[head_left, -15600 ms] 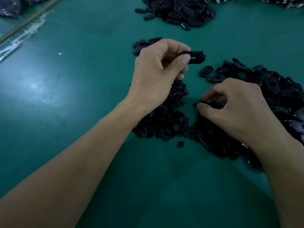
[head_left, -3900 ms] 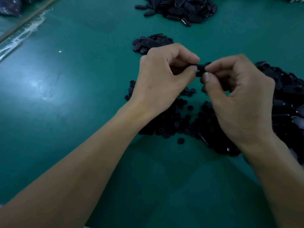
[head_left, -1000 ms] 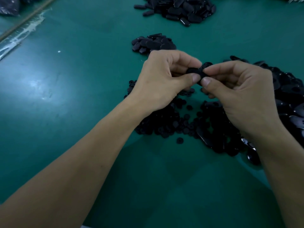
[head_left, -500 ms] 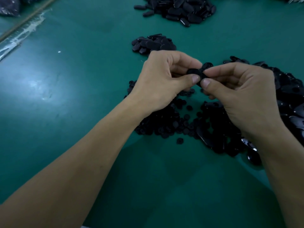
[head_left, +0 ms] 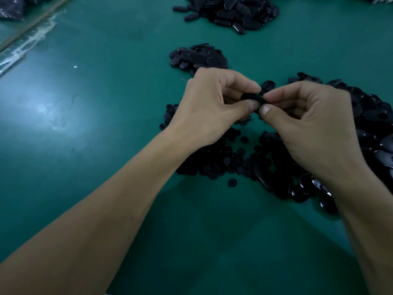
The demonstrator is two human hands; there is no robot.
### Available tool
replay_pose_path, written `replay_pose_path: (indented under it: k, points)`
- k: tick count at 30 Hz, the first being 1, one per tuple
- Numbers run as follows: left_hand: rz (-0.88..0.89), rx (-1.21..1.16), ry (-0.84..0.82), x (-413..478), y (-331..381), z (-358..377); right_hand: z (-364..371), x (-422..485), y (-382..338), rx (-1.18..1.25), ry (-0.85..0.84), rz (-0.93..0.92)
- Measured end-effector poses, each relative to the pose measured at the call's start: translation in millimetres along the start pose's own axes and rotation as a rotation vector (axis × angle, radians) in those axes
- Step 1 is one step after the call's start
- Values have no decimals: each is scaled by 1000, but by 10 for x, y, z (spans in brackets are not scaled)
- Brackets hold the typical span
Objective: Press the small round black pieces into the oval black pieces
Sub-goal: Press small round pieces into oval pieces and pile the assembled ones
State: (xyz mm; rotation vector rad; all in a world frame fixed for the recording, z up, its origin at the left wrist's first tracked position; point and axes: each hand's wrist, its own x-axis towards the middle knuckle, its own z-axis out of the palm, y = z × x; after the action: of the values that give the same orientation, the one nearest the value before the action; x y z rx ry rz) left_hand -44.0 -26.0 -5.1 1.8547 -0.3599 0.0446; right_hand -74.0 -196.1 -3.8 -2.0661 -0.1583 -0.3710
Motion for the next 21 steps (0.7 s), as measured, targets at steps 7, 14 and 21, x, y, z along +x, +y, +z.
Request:
replay_pose_path:
  k: [7,14,21]
  points:
    - [40,40,10,-2,7,18,-16,-18,-26,-13,27,-20]
    - [85,77,50,-19,23,35,-31,-20,-52,8,27,-34]
    - [31,88,252,86,31,-139,-93,-39,39,-523,77,-4]
